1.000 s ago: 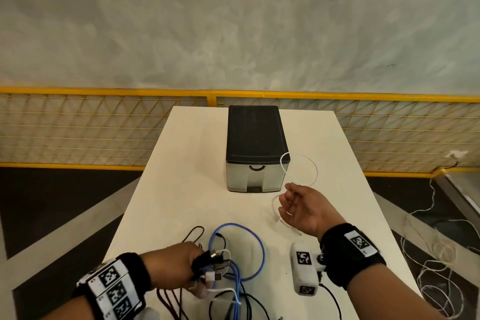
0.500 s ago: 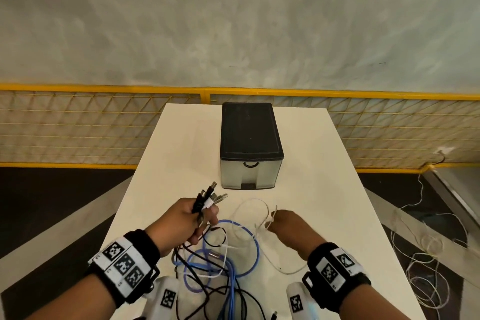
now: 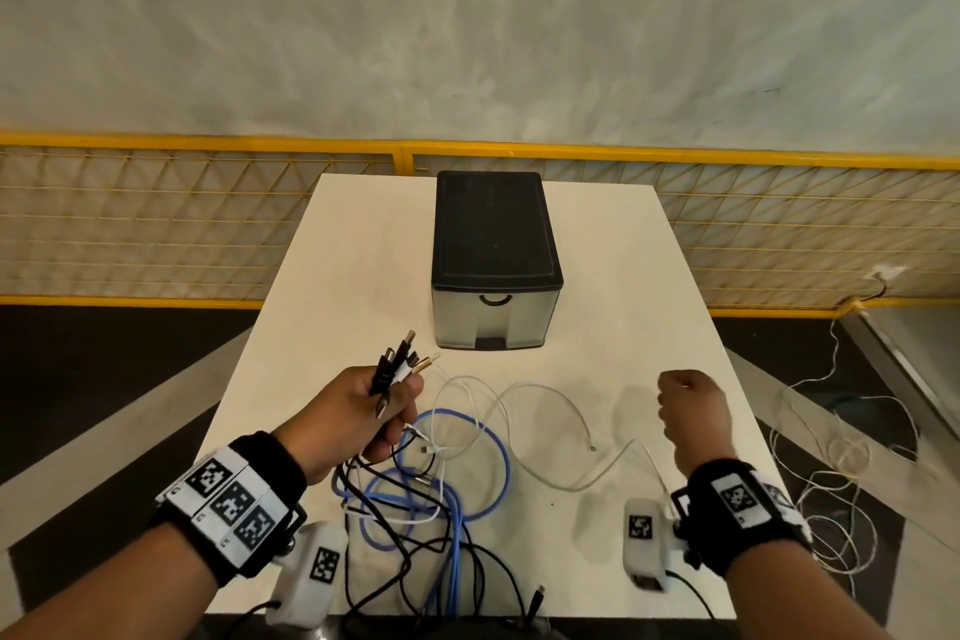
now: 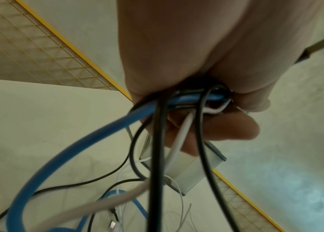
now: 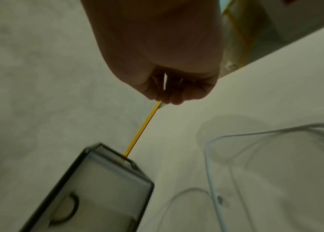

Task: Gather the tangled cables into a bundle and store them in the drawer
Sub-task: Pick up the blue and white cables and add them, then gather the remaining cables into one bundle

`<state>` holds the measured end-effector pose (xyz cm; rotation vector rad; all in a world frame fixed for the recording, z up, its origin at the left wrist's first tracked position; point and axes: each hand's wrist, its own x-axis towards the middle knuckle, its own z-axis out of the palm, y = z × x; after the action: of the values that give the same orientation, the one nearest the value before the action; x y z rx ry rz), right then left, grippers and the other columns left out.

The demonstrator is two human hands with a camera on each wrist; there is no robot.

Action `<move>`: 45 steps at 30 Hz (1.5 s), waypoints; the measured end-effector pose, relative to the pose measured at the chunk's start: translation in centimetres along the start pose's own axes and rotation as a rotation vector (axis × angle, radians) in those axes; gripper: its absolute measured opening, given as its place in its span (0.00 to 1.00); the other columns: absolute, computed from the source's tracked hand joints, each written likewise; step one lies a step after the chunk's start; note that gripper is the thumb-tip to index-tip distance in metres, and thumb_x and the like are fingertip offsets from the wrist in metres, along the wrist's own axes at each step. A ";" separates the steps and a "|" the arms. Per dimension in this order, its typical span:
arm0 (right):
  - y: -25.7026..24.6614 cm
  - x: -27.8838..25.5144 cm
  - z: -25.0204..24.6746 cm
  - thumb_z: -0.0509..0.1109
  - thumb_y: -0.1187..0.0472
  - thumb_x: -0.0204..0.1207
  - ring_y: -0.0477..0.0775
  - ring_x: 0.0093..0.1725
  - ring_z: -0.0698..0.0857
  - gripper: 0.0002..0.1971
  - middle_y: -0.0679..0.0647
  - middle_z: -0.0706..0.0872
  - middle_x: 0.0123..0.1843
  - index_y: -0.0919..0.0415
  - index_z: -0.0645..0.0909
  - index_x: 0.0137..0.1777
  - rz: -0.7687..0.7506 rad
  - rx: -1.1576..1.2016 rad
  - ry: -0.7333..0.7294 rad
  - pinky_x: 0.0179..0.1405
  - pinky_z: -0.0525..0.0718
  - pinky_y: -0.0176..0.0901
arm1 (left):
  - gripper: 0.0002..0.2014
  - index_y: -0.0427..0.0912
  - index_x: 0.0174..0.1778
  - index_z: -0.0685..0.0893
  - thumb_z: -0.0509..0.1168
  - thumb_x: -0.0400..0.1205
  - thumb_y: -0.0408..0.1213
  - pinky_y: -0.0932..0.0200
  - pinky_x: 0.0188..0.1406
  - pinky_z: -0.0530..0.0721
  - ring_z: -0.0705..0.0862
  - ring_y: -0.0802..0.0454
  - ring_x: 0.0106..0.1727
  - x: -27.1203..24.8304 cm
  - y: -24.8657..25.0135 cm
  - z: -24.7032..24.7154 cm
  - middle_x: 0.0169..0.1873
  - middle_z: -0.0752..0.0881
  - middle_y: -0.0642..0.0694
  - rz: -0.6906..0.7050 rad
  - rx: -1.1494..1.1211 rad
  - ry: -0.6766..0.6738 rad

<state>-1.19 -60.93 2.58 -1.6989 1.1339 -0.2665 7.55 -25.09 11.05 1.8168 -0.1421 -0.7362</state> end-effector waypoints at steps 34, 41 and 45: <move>-6.0 -12.5 4.9 0.62 0.50 0.84 0.29 0.38 0.81 0.14 0.19 0.81 0.38 0.47 0.85 0.63 -0.987 -0.185 -0.566 0.42 0.76 0.28 | 0.25 0.37 0.52 0.87 0.68 0.73 0.57 0.66 0.18 0.61 0.61 0.60 0.17 3.1 6.3 4.6 0.21 0.60 0.52 0.003 -0.757 -0.130; -5.0 -11.7 5.8 0.58 0.43 0.80 0.38 0.47 0.82 0.17 0.36 0.86 0.47 0.45 0.85 0.59 -1.023 -0.316 -0.456 0.51 0.82 0.42 | 0.13 0.42 0.34 0.82 0.71 0.73 0.49 0.66 0.18 0.63 0.69 0.58 0.25 3.0 6.1 3.9 0.28 0.75 0.49 0.070 -0.693 -0.095; -4.3 -10.8 6.1 0.71 0.45 0.74 0.52 0.49 0.79 0.09 0.46 0.81 0.47 0.48 0.82 0.49 -0.763 -0.356 -0.159 0.49 0.75 0.43 | 0.15 0.40 0.38 0.84 0.68 0.74 0.50 0.61 0.28 0.73 0.79 0.54 0.31 2.9 5.8 3.7 0.26 0.80 0.47 0.131 -0.639 0.019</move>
<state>-0.57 -48.59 6.96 -2.3803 0.3831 -0.4036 9.32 -31.63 14.33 1.1924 -0.0077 -0.5843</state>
